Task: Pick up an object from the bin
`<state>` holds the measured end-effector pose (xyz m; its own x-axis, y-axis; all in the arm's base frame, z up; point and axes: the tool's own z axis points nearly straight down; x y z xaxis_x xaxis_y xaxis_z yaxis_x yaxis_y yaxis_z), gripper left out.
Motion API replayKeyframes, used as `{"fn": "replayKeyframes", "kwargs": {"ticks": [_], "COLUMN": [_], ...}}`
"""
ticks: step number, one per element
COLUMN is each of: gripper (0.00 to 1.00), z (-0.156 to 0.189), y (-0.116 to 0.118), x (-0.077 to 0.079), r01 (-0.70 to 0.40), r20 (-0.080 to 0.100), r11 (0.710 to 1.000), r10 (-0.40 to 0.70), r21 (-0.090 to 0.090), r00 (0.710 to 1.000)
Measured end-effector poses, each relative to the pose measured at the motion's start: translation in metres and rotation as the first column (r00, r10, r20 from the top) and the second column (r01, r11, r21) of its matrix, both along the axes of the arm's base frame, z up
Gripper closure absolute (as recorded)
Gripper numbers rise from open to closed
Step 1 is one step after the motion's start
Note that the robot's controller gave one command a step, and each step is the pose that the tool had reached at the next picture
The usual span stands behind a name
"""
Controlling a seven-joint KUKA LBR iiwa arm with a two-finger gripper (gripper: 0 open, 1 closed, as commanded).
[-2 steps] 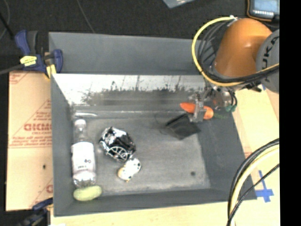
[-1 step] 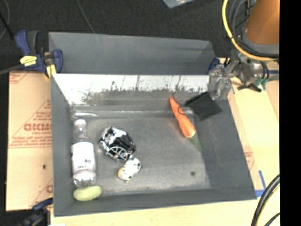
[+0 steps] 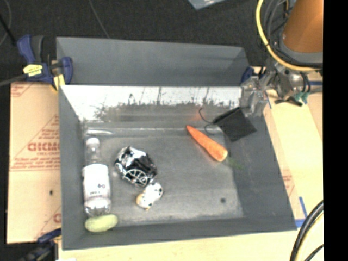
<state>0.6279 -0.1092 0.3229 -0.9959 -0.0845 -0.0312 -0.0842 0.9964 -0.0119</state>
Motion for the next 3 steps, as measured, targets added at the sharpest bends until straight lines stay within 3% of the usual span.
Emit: {"fn": "replayKeyframes", "kwargs": {"ticks": [1, 2, 3], "gripper": [1.0, 1.0, 1.0], "z": [-0.003, -0.02, -0.01], "y": [0.0, 0.027, 0.031], "x": [0.0, -0.061, -0.071], "r01": [-0.003, -0.049, -0.056], "r20": [0.005, -0.013, -0.004], "r11": [1.0, 0.999, 0.998], "r10": [0.003, 0.049, 0.056], "r21": [-0.001, 0.001, 0.0], "r00": [1.0, 0.999, 0.998]}}
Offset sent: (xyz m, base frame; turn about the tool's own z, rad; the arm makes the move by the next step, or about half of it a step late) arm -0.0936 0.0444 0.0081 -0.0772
